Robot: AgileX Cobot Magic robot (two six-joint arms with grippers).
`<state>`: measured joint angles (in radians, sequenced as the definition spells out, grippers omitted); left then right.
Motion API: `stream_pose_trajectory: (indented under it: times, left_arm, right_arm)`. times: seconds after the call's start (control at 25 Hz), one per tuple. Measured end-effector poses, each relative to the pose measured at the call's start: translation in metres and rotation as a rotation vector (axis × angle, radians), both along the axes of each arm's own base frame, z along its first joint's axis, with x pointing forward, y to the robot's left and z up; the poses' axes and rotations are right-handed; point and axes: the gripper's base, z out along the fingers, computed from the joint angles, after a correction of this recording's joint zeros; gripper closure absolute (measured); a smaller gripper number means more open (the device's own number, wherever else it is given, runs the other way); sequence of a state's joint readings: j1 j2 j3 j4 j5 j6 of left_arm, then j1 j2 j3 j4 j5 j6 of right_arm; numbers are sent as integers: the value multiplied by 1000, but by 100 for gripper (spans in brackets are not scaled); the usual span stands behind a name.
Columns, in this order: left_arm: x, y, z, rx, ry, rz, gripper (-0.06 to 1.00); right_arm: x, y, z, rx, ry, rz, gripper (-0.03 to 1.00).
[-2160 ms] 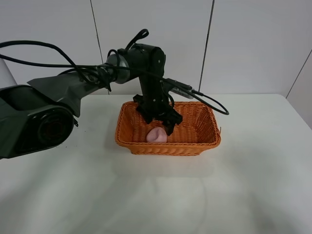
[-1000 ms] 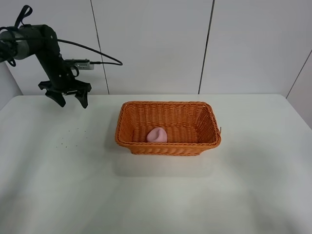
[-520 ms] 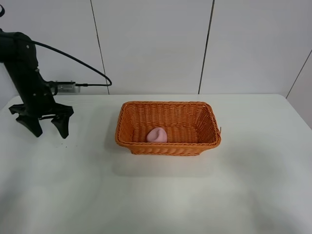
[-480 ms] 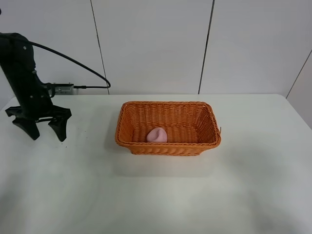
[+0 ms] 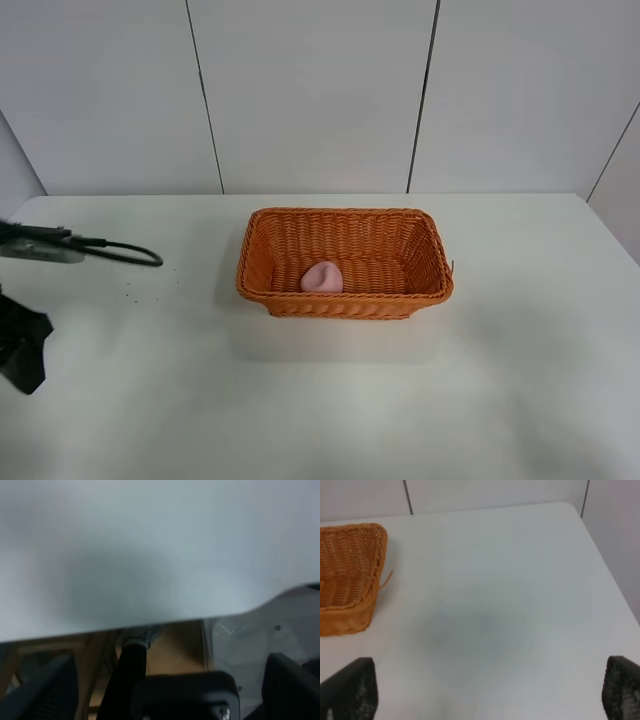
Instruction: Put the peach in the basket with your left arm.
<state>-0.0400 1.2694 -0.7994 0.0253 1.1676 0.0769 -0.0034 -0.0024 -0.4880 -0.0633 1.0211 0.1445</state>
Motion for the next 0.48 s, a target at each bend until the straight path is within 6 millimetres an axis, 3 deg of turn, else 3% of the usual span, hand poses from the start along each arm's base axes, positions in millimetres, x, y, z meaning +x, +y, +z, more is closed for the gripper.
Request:
stream_pose_trajectory:
  times: [0.28, 0.48]
  left_arm:
    - [-75, 1, 16, -39, -346, 32, 9]
    - [-124, 3, 15, -53, -592, 30, 9]
  right_arm:
    - [0, 0, 0, 0, 0, 0, 27]
    - [0, 0, 0, 0, 0, 0, 27]
